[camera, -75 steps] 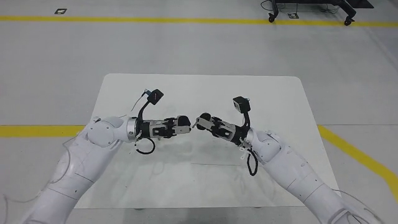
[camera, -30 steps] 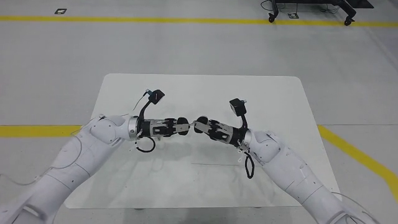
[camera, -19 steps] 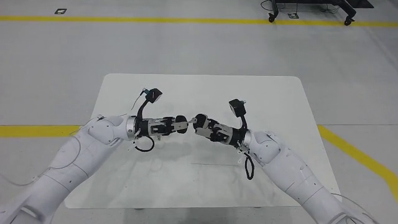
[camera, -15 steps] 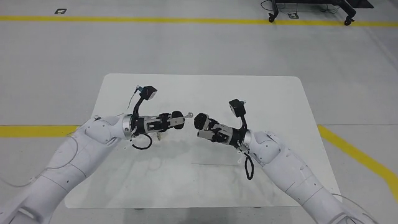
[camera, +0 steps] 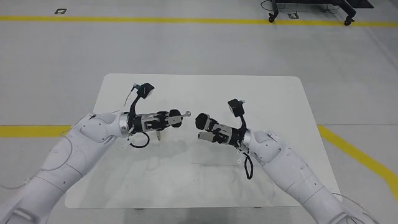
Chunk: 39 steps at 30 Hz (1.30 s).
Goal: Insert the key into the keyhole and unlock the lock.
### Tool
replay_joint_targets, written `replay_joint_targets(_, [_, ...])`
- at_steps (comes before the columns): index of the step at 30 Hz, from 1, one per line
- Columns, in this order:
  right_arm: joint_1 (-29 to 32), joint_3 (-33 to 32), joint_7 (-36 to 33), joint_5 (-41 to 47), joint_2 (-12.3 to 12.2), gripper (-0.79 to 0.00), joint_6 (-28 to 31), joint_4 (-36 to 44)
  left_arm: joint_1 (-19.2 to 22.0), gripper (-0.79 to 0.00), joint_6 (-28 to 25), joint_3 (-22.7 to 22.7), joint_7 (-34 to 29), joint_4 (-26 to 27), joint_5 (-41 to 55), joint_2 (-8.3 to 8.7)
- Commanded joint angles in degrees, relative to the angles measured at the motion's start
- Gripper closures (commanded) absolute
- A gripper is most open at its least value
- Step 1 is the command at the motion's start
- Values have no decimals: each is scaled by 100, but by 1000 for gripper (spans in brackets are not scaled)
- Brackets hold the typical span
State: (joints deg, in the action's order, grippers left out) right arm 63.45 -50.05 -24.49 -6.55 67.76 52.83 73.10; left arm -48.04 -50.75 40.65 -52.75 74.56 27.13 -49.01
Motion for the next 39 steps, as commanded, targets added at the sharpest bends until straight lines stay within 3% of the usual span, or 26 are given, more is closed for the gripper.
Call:
replay_joint_targets(1, [-85, -118, -471, -390, -74, -785, -188, 25, -72, 0, 233, 39, -311, 174, 28, 53])
replay_joint_targets(9, [175, -607, -1678, 3, -367, -785, -434, 591, 40, 0, 1076, -169, -1155, 572, -84, 98])
replay_joint_targets(12, [239, -691, -1907, 194, -424, -690, -529, 725, 115, 0, 1099, -282, -1178, 581, -183, 45])
replay_joint_targets(15, [253, -678, -2014, 269, -442, -705, -623, 805, 178, 0, 1079, -378, -1158, 564, -287, -2])
replay_joint_targets(18, [256, -597, -2050, 326, -437, -779, -650, 832, 222, 0, 1017, -431, -1096, 519, -355, -38])
replay_joint_targets(20, [243, -538, -2087, 393, -431, -742, -665, 833, 242, 0, 981, -455, -1060, 499, -411, -57])
replay_joint_targets(21, [234, -514, -2103, 423, -428, -646, -667, 829, 254, 0, 963, -457, -1042, 475, -453, -63])
replay_joint_targets(23, [212, -467, -2140, 465, -424, -526, -678, 818, 258, 0, 931, -462, -1010, 449, -494, -77])
replay_joint_targets(25, [186, -427, -2171, 463, -421, -489, -699, 805, 271, 0, 914, -453, -993, 424, -586, -87])
replay_joint_targets(26, [179, -407, -2178, 459, -419, -391, -711, 800, 266, 0, 904, -452, -983, 425, -599, -93])
replay_joint_targets(31, [142, -339, -2197, 494, -415, -292, -725, 777, 250, 0, 876, -421, -955, 410, -677, -115])
replay_joint_targets(38, [120, -299, -2194, 506, -420, -212, -747, 759, 233, 0, 887, -411, -966, 456, -763, -141])
replay_joint_targets(39, [118, -297, -2188, 498, -422, -148, -749, 759, 231, 0, 886, -408, -965, 454, -767, -144])
